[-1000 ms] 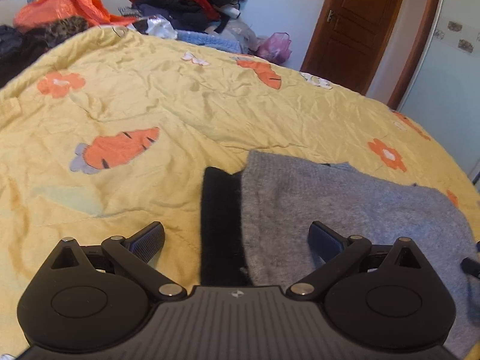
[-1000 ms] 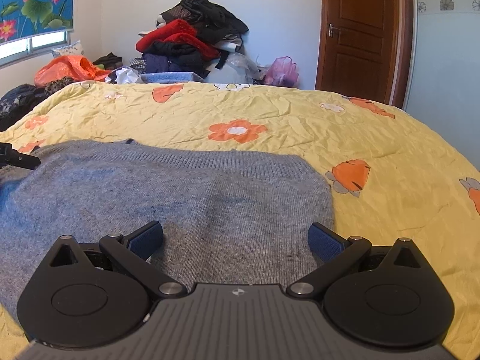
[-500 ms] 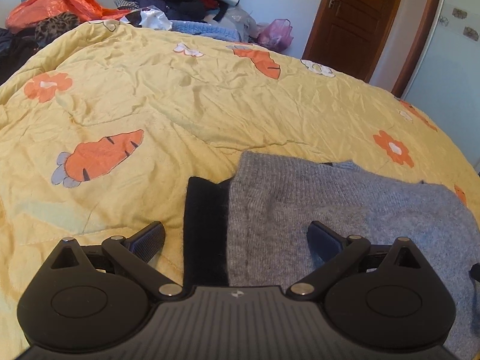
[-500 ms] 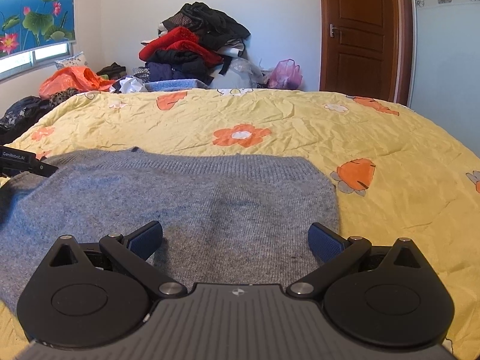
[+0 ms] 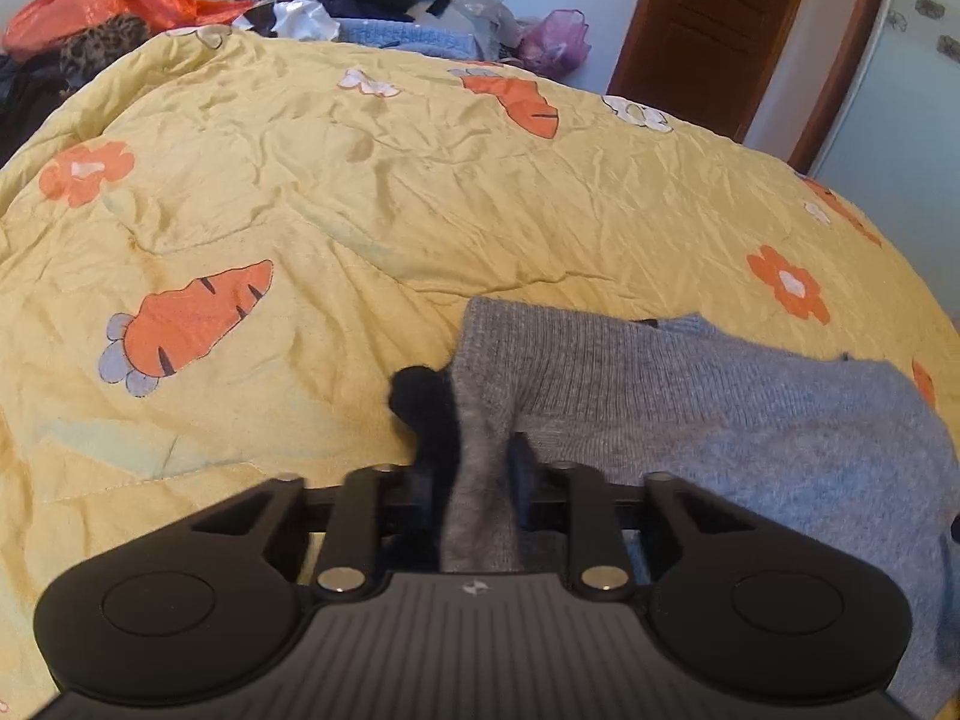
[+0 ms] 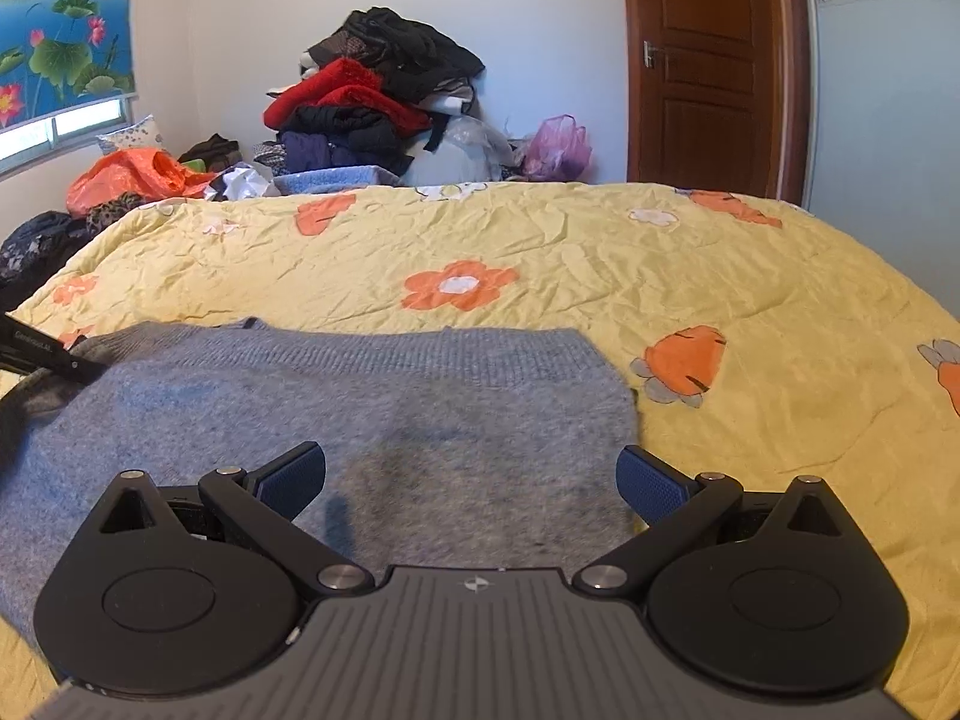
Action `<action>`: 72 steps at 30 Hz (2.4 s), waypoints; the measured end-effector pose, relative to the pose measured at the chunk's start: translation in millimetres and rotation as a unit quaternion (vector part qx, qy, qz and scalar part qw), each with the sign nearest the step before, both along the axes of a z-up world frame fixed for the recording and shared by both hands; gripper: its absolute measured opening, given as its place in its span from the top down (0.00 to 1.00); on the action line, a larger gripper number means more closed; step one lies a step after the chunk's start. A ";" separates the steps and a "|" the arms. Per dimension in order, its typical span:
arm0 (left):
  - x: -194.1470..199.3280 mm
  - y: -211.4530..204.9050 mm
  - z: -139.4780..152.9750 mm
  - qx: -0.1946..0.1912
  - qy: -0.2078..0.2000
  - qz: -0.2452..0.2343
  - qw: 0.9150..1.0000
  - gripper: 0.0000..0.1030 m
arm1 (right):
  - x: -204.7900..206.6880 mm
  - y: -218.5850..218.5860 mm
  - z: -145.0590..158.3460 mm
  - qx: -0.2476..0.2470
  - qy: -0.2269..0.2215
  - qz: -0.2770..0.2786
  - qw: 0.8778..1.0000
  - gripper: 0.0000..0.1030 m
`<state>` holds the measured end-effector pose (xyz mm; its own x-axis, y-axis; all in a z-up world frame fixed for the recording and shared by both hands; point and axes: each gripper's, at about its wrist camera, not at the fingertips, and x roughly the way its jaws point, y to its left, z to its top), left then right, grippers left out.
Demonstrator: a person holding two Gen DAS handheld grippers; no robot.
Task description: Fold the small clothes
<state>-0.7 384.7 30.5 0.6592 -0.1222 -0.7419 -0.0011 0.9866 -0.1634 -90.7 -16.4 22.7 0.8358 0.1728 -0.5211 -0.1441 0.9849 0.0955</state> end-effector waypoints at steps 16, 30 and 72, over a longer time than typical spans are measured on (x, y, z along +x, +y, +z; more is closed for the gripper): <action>-4.9 -6.5 38.3 -0.014 -0.013 0.010 1.000 0.92 | -15.0 6.8 -3.1 -0.012 -0.012 0.009 1.000 0.00; 1.5 -72.7 107.0 -0.042 -0.026 -0.028 0.998 0.92 | -31.4 -25.7 2.2 -0.005 -0.029 -0.013 0.999 0.00; -45.1 -401.8 77.6 0.023 0.072 -0.137 0.988 0.00 | -85.5 -130.6 13.5 0.002 -0.031 -0.060 0.998 0.00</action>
